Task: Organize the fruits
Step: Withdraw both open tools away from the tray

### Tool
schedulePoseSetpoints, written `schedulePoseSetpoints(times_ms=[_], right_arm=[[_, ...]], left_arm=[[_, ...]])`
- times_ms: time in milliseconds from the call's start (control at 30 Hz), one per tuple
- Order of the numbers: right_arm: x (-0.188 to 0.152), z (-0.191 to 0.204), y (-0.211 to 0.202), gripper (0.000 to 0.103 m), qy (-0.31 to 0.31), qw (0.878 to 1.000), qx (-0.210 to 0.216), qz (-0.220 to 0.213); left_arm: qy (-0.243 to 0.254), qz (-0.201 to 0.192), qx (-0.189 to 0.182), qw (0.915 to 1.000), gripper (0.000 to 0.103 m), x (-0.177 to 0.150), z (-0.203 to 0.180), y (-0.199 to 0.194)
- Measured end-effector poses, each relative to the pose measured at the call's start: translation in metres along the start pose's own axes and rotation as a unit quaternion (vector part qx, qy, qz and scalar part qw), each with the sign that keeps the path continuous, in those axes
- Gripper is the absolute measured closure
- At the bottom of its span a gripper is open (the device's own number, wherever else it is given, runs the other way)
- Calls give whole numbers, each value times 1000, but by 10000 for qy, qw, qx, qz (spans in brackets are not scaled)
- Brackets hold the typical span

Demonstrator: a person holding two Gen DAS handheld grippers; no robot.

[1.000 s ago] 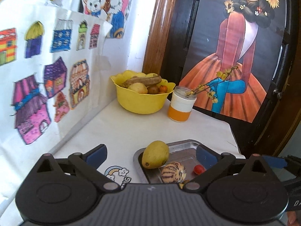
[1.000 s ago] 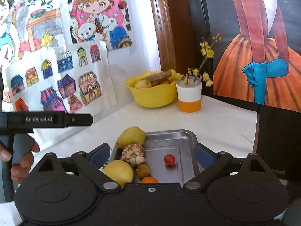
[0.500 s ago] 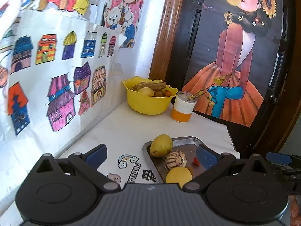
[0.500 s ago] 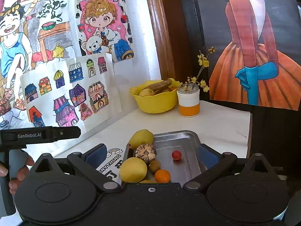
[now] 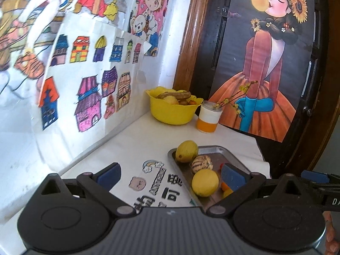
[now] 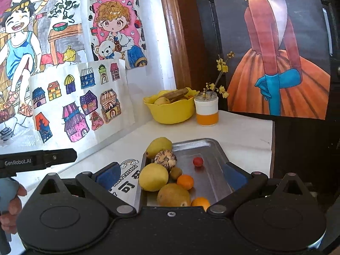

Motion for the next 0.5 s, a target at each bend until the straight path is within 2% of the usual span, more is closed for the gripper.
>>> schedulePoseSetpoints(times_ms=[500], right_arm=[[-47, 41, -38, 1, -86, 9992, -292, -257]], left_arm=[[-98, -36, 124, 9999, 1, -53, 25, -40]])
Point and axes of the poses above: each gripper's, at about its wrist camera, not at the fingertips, and y roughly the way its jaws point, z to its left, x to its top, the point moved 2 cm from there along y, roughly the way its jaws point, and after that the axes turned 6 degrees about x, right-handed, at the moved point
